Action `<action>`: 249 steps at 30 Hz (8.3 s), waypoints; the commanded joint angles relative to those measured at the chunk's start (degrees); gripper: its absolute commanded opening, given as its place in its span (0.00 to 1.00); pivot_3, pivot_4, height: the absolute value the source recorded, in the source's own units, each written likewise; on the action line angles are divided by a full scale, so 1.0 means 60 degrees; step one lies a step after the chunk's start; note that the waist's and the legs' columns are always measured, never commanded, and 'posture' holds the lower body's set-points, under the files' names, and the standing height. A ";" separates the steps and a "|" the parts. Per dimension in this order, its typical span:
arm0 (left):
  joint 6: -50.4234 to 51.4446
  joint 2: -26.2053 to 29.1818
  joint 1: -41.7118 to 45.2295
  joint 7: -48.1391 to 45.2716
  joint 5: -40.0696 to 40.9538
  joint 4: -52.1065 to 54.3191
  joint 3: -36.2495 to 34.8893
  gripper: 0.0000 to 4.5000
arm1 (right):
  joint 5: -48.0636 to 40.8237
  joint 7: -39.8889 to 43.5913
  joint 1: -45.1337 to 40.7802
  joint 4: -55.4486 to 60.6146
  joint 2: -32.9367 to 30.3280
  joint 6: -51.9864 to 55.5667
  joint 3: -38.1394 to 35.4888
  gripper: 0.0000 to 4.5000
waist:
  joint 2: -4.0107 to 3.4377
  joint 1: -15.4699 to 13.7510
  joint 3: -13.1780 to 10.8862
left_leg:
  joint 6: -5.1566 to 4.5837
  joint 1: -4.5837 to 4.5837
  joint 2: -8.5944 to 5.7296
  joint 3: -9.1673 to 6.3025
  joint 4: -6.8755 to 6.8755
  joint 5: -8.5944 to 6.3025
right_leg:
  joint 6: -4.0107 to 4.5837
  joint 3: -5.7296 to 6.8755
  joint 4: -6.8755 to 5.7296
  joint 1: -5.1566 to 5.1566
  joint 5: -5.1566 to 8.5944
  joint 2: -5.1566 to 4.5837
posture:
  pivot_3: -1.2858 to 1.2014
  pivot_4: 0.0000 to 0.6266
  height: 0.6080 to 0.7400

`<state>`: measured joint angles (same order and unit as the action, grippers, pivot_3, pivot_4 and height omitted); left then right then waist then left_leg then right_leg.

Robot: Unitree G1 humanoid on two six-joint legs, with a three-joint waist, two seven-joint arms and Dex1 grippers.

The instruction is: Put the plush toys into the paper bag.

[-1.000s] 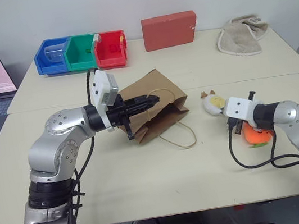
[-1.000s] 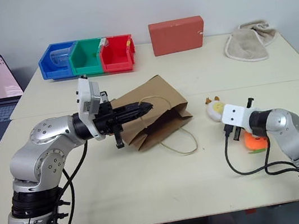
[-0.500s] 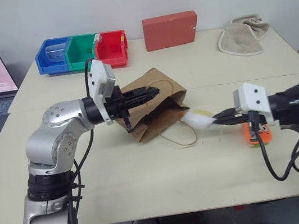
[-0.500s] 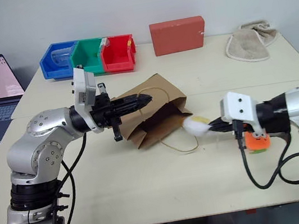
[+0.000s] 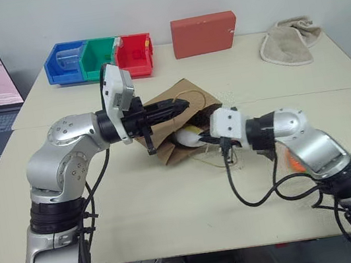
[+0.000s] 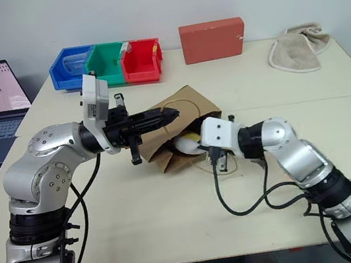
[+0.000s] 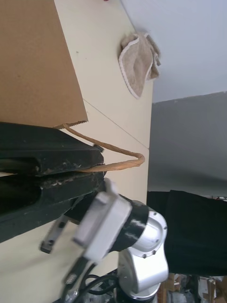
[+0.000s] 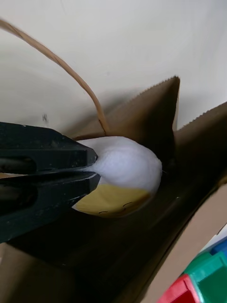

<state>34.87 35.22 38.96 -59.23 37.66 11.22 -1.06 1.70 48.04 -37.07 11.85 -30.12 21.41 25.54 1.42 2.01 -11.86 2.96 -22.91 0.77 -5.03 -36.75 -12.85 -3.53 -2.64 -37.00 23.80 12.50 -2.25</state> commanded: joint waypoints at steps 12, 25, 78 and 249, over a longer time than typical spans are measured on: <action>-0.0129 -0.0032 0.0189 -0.0006 0.0066 -0.0081 -0.0240 0.00 | 0.2205 -0.1537 -0.0271 -0.1070 0.1417 -0.1836 0.0312 0.28 | 0.0000 -0.0002 0.0000 | 0.0002 -0.0001 0.0000 -0.0002 0.0003 0.0001 | 0.0003 0.0000 -0.0002 0.0002 -0.0002 0.0001 | 0.52 0.24 1.00; -0.0380 -0.0201 0.0114 -0.0154 -0.0171 -0.0327 0.0057 0.00 | -0.0388 0.1105 0.0628 0.2427 -0.0265 0.1028 -0.1371 0.85 | 0.0000 -0.0019 0.0000 | 0.0001 0.0000 0.0000 -0.0004 0.0000 0.0001 | 0.0002 0.0002 -0.0004 -0.0002 0.0000 0.0001 | 0.52 0.24 1.00; -0.0391 -0.0214 0.0557 -0.0361 -0.0147 -0.0513 -0.0102 0.00 | -0.0178 0.1821 0.0432 0.1342 -0.2141 -0.0952 -0.1160 0.00 | 0.0008 0.0026 -0.0003 | 0.0001 0.0002 -0.0003 0.0014 -0.0022 0.0000 | -0.0017 -0.0015 0.0008 -0.0016 -0.0009 -0.0003 | 0.52 0.24 1.00; -0.2481 -0.0905 0.0245 -0.1551 -0.2492 -0.4218 -0.0006 1.00 | -0.9911 0.0404 0.1168 0.3823 -0.4269 0.5604 -0.6173 1.00 | -0.0015 -0.0056 -0.0017 | -0.0003 -0.0059 0.0006 0.0016 -0.0016 0.0000 | -0.0013 -0.0010 0.0001 0.0052 -0.0015 0.0002 | 0.52 0.24 1.00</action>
<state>22.25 30.51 40.62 -70.81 23.66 -16.26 -1.30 -58.50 50.13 -30.01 33.25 -55.17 56.94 -10.77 1.33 1.67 -11.96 2.94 -23.26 0.81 -4.93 -36.84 -12.85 -3.61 -2.71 -36.99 24.11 12.41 -2.23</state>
